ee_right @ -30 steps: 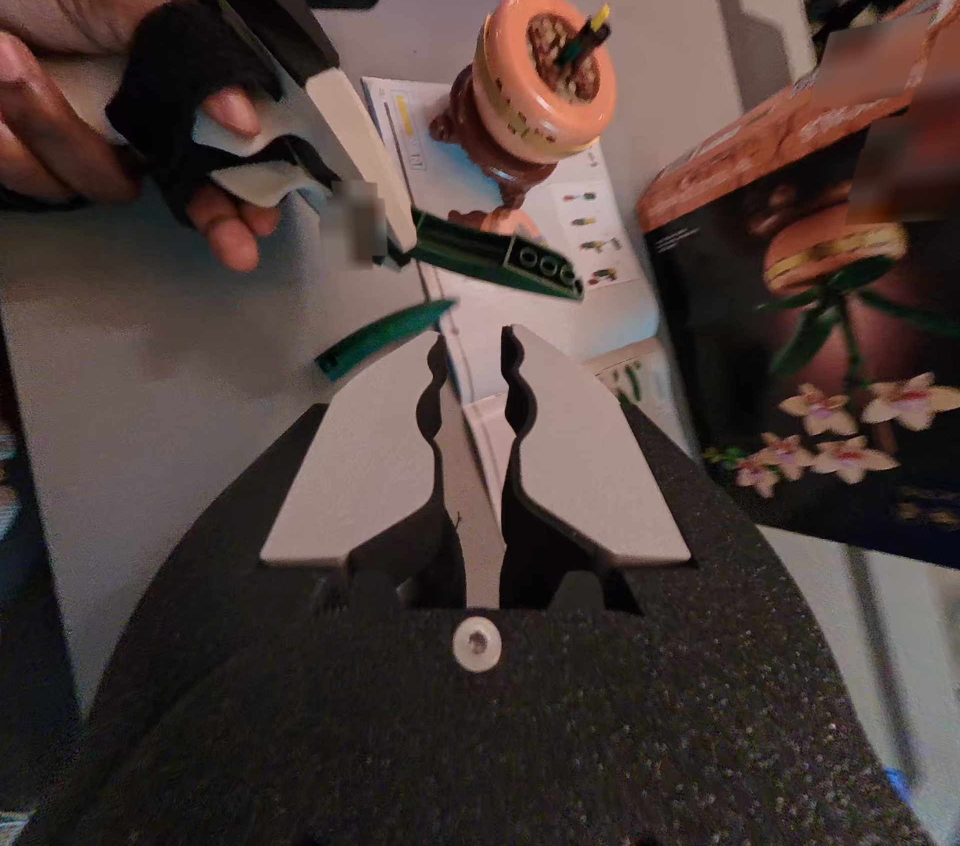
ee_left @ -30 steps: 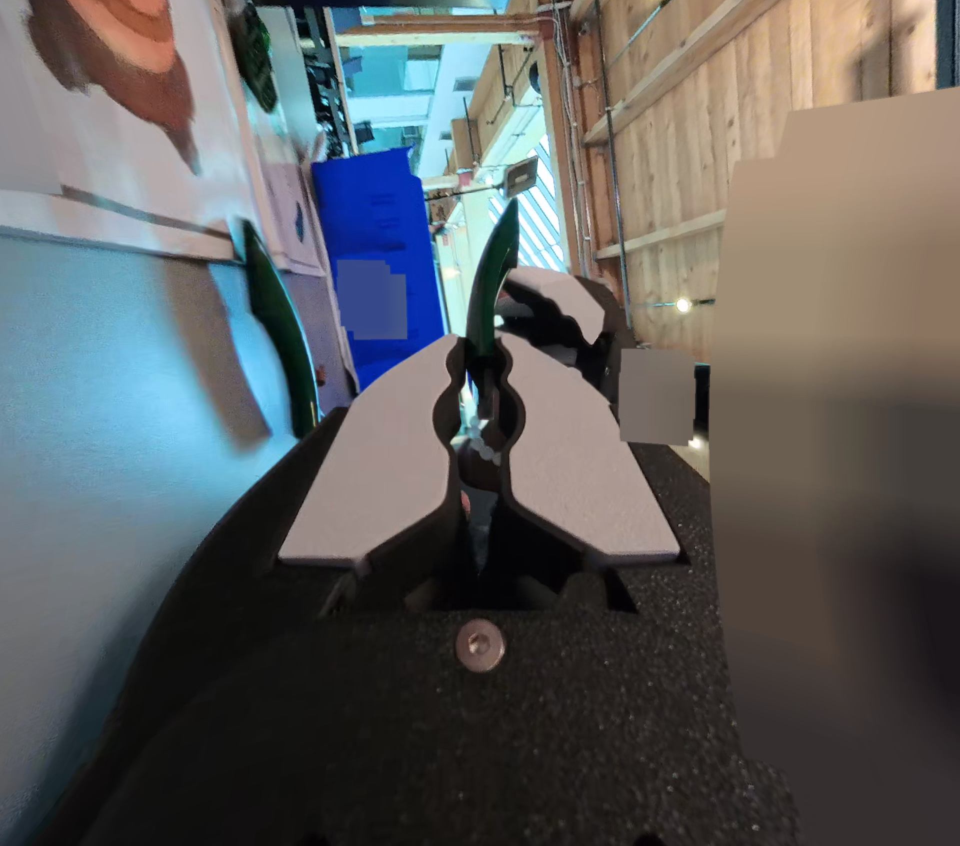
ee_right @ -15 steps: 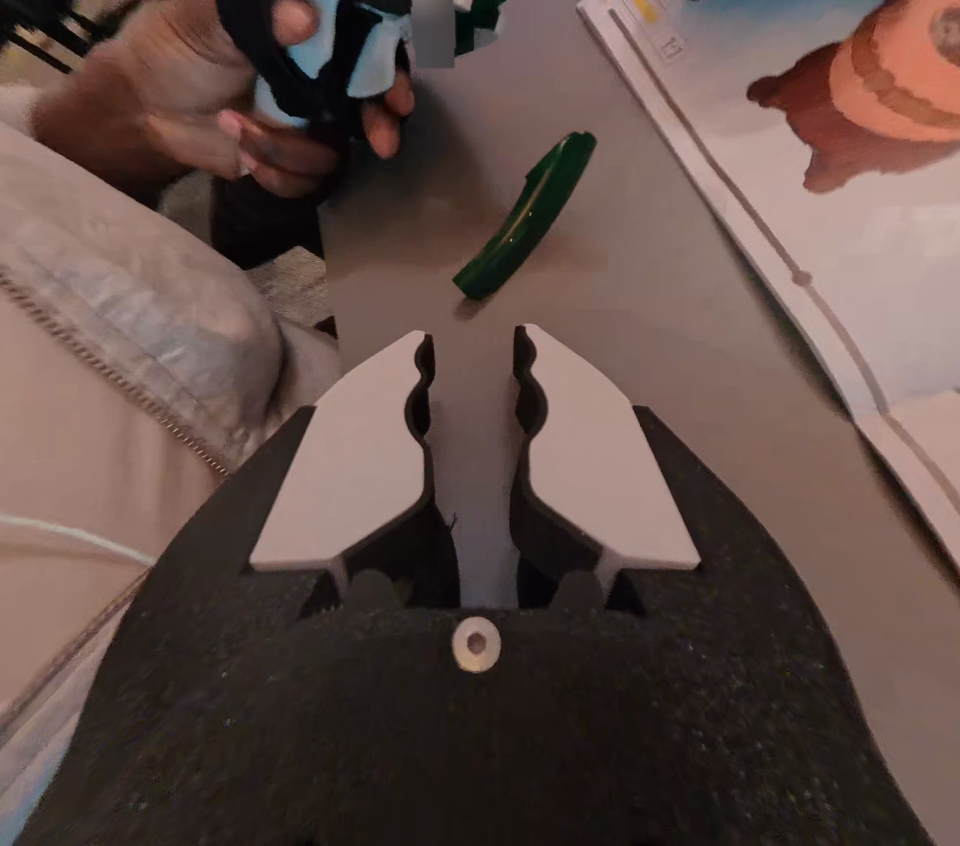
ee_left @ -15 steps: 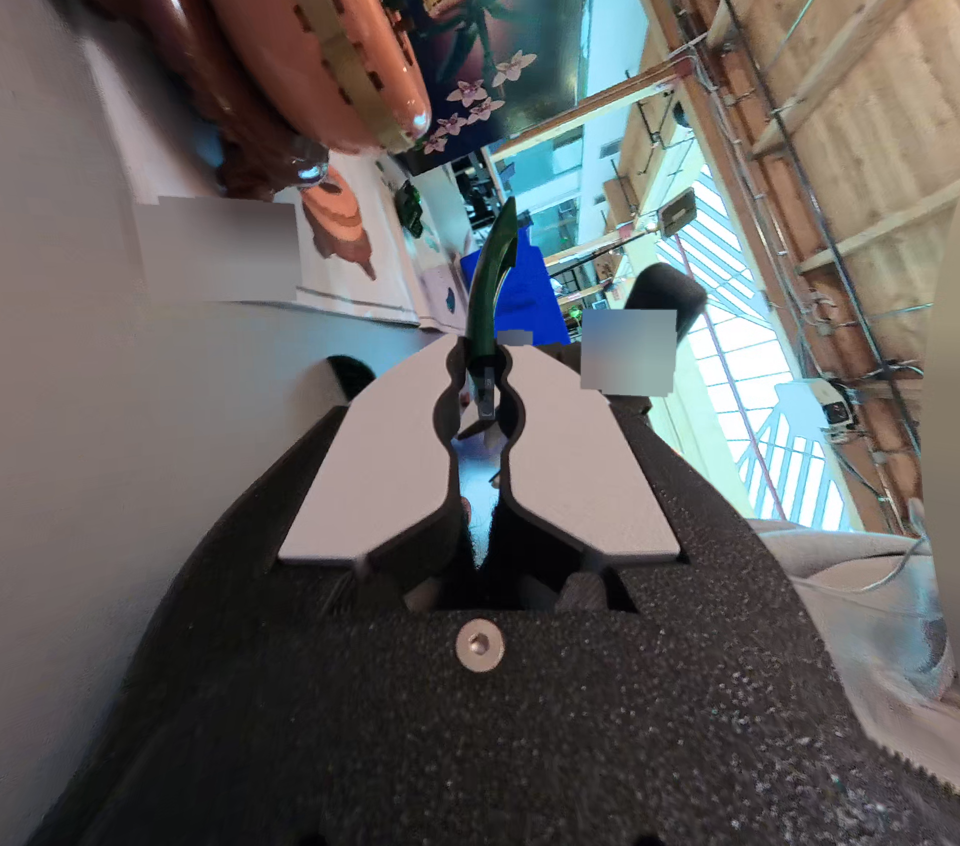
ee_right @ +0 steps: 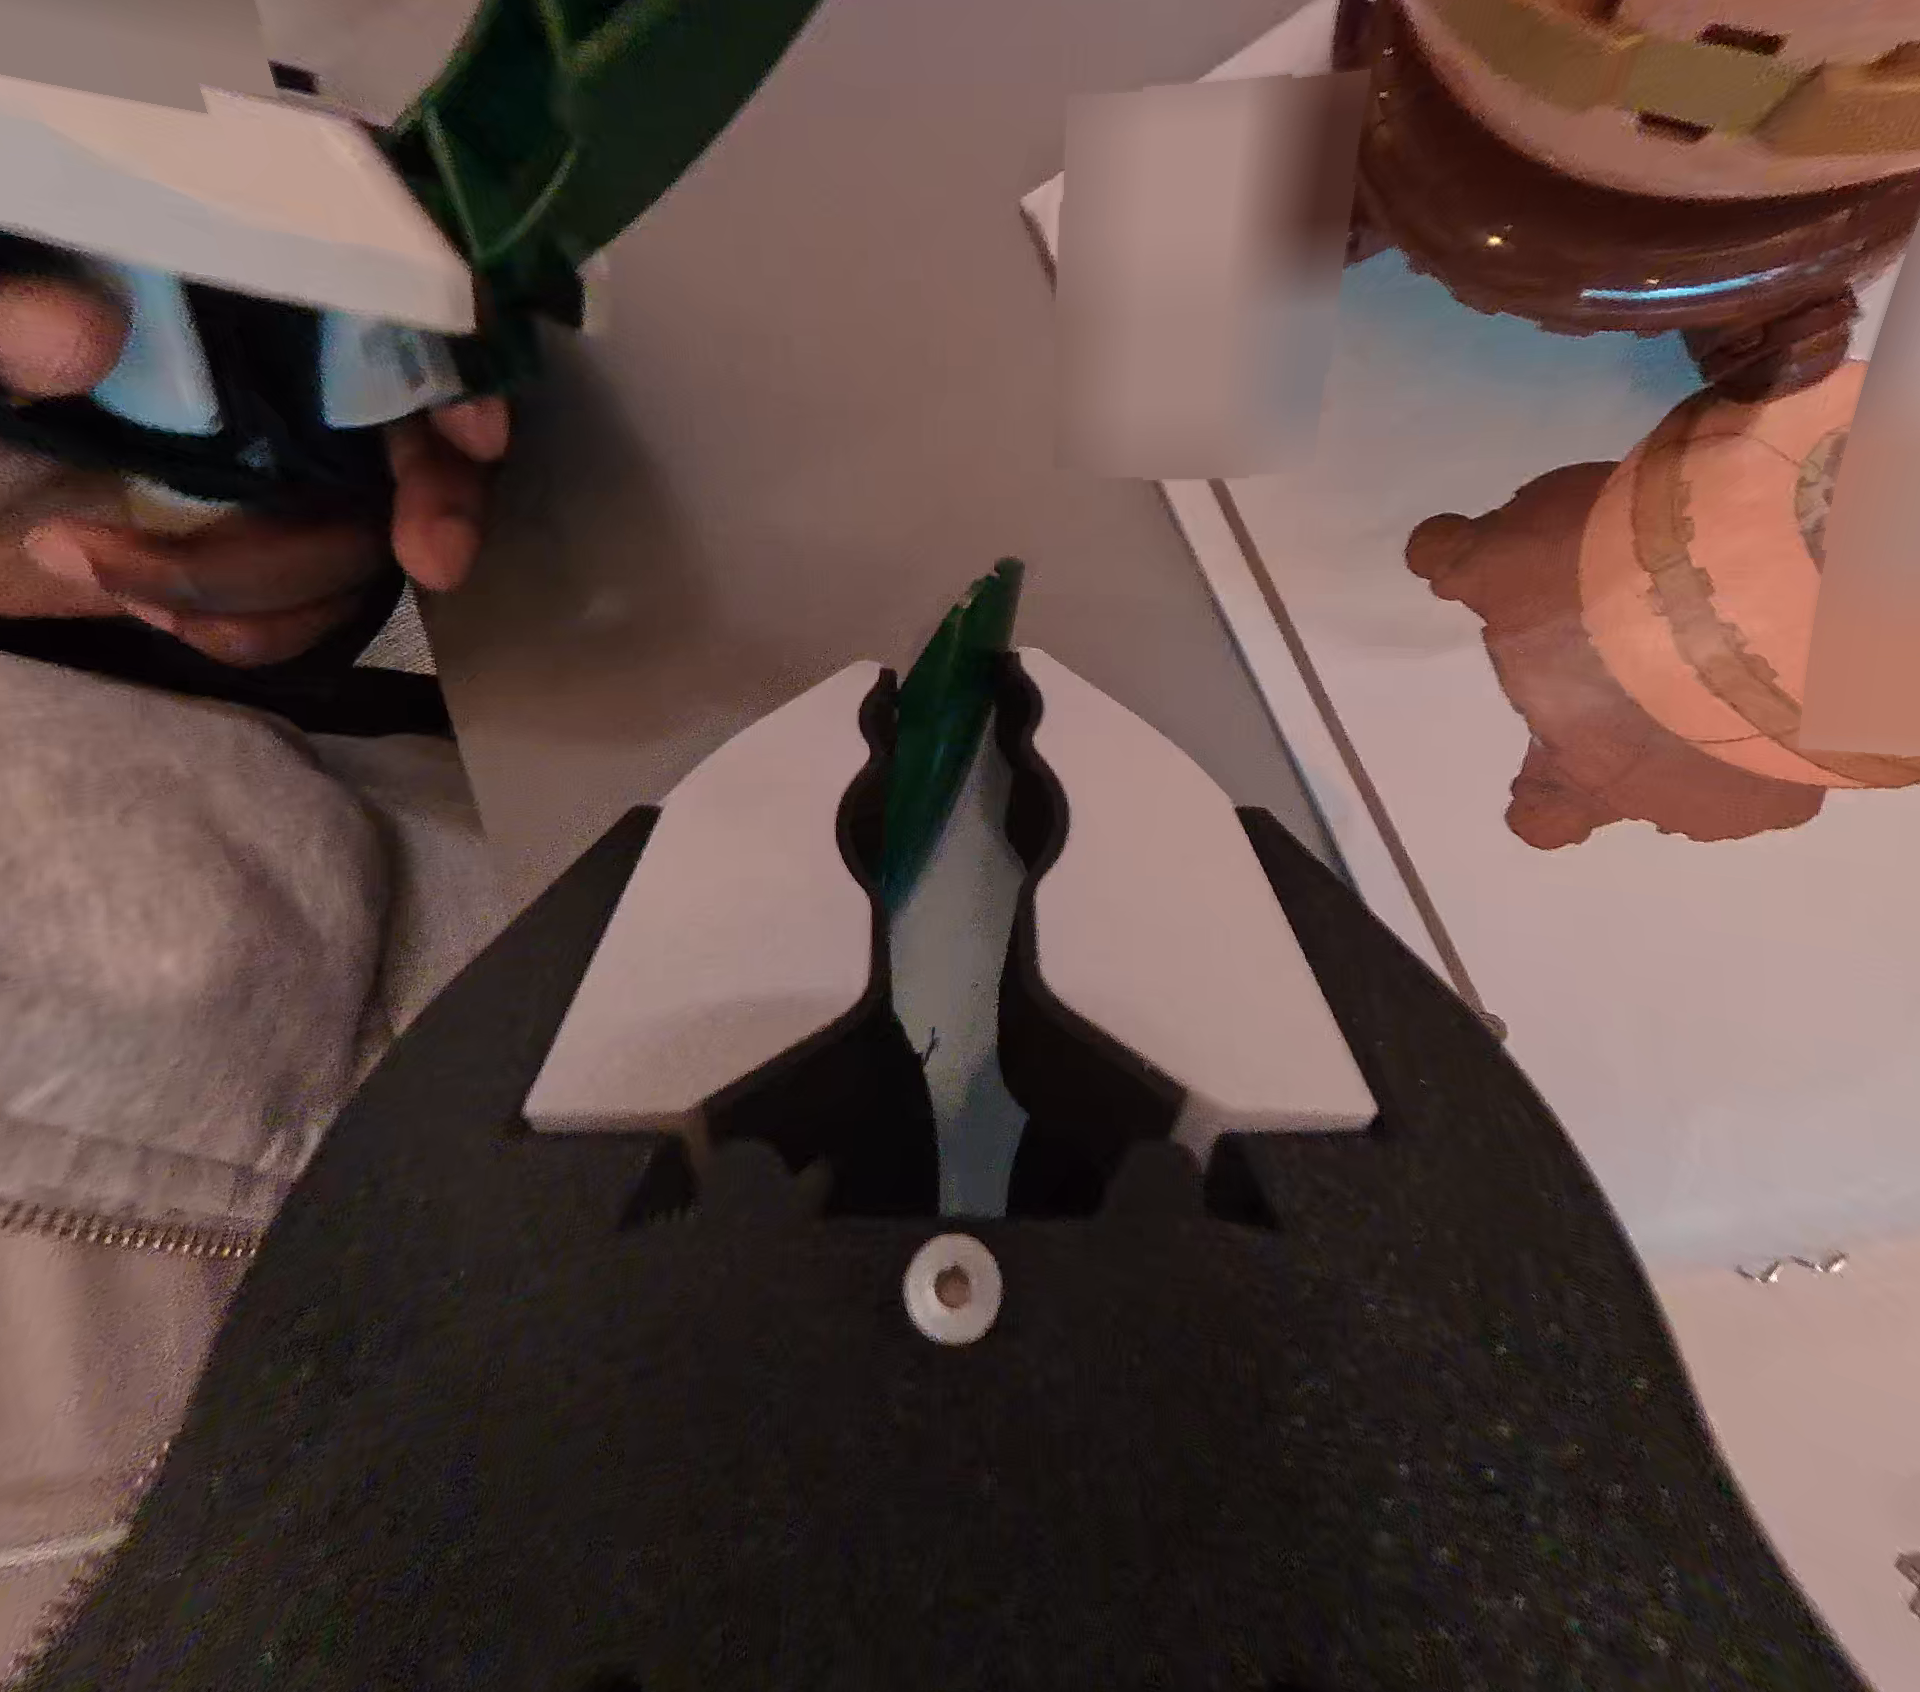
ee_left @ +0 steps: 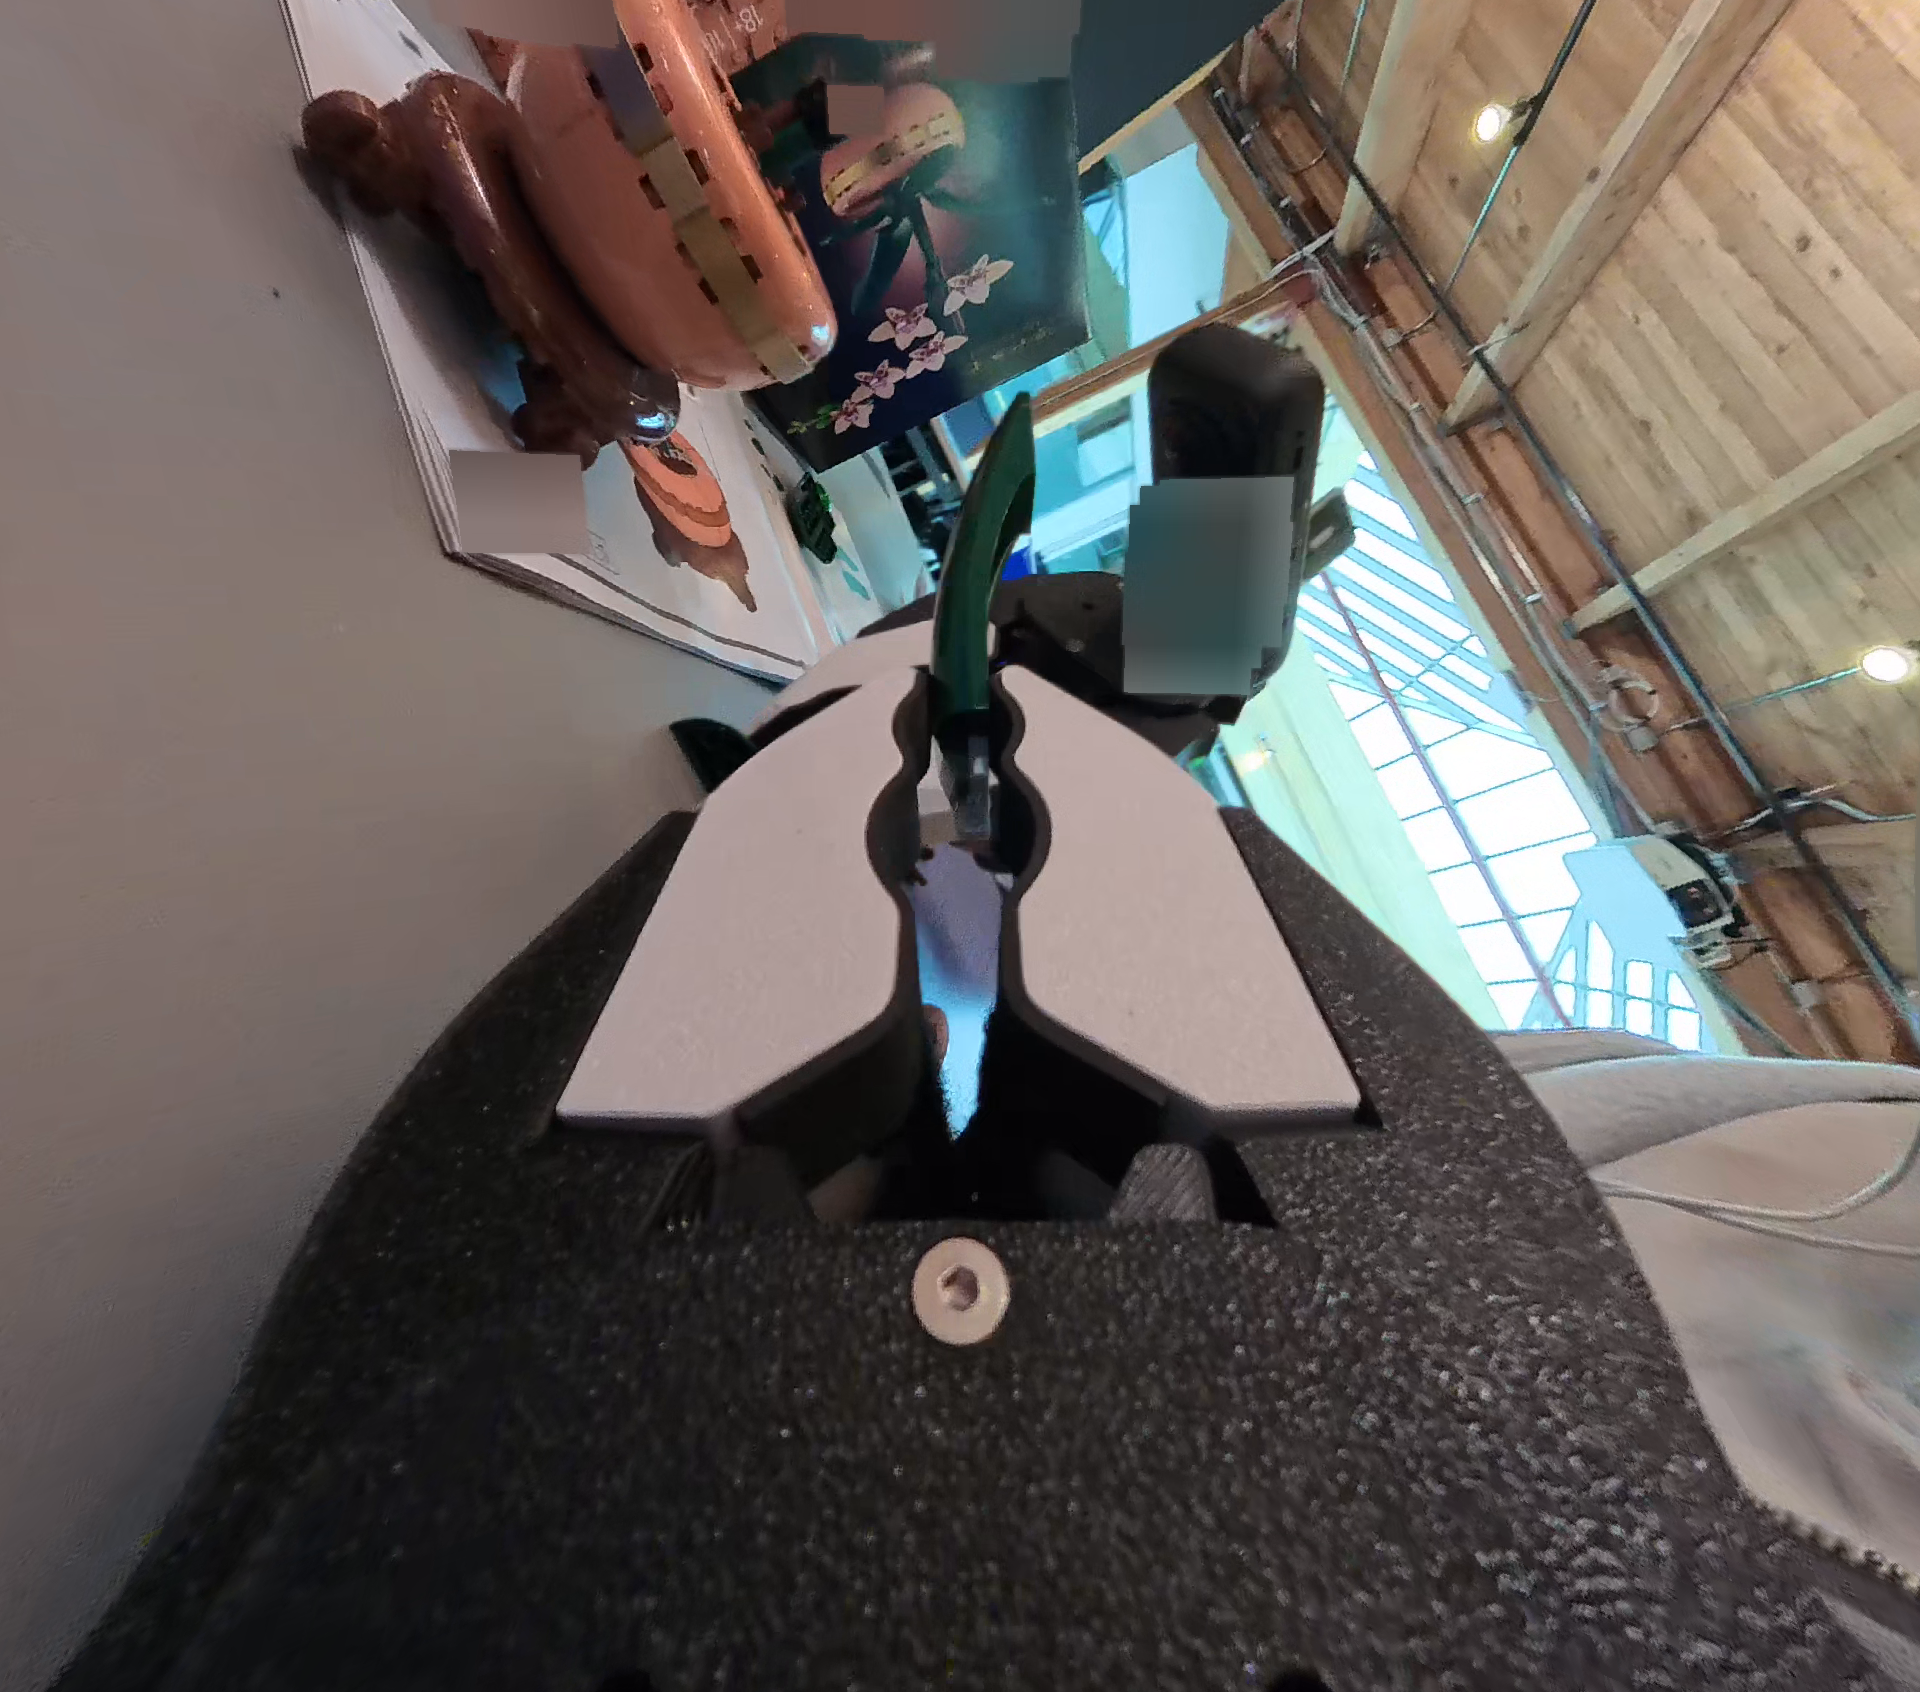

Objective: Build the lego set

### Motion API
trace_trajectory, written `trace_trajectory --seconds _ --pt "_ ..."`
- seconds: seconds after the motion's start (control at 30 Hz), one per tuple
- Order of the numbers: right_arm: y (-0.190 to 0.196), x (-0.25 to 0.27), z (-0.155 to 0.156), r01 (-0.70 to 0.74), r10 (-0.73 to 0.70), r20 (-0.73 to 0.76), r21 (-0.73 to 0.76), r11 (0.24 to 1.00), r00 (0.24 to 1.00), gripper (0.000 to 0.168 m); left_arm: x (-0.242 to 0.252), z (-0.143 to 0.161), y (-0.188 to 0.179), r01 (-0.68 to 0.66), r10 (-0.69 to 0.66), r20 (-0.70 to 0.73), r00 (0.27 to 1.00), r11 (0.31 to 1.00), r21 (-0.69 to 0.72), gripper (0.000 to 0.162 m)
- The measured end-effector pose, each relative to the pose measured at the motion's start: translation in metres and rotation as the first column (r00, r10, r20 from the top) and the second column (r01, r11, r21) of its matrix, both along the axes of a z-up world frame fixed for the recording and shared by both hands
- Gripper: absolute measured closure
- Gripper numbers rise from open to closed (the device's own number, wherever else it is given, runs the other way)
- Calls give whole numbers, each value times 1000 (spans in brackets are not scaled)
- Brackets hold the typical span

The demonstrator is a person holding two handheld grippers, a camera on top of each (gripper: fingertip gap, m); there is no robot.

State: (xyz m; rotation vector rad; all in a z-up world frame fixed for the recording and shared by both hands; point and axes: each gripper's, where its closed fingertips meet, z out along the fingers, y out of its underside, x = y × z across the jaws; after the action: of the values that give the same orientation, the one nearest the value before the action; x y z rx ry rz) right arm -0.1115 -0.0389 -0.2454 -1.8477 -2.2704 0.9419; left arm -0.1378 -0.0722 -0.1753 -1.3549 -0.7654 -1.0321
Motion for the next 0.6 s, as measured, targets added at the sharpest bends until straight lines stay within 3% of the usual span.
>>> trace_trajectory --seconds 0.07,0.13,0.2,0.3,0.43,0.5,0.6 --pt "2 -3 5 32 -36 -71 -64 997 997 158 -3 4 0 -5 2 61 998 999 41 154" --pt "4 -10 33 87 -159 -215 -307 948 964 158 -6 10 1 -13 -6 170 985 994 106 154" --pt "18 -15 83 86 -376 -358 -617 782 854 159 -8 18 4 -36 -25 302 953 980 195 154" --pt "49 -12 126 48 -657 -397 -834 550 640 160 -8 29 13 -86 -42 398 917 951 298 153" --pt "72 -5 146 -37 -869 -310 -946 322 386 159 -4 53 31 -144 -2 336 942 902 407 153" --pt "72 -4 149 -62 -893 -285 -957 282 347 159 5 63 44 -110 5 242 970 900 422 153" --pt "77 -1 154 -78 -919 -274 -962 263 284 159 5 73 56 -165 129 110 986 876 453 153"
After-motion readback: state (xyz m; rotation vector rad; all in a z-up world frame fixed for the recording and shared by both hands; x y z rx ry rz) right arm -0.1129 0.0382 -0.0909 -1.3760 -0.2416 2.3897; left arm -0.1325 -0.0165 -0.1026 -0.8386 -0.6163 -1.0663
